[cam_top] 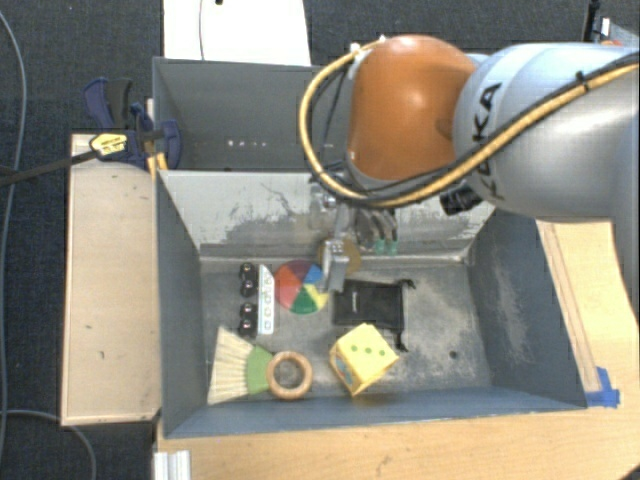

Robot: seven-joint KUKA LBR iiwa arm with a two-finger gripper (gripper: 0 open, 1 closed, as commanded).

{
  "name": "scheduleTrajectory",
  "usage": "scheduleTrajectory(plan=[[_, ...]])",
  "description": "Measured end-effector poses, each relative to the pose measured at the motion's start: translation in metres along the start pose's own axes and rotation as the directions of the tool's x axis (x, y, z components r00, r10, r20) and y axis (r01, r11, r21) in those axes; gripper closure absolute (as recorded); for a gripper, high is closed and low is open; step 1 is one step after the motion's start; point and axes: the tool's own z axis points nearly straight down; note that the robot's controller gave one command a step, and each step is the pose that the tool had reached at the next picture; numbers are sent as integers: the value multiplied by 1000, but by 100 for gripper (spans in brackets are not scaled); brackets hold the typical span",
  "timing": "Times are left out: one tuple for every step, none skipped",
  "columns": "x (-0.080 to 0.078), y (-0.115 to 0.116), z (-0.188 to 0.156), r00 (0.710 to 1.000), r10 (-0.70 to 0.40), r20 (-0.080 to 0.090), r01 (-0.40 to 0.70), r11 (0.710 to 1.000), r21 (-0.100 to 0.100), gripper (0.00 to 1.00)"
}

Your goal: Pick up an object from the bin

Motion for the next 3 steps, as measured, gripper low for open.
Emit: scheduleTrajectory(plan=[[-1,-1,-5,1000,4,8,-4,1000,-1,0],[9,31,45,990,-143,8,143,990,0,0],[33,72,58,896,-444,5,444,896,2,0]])
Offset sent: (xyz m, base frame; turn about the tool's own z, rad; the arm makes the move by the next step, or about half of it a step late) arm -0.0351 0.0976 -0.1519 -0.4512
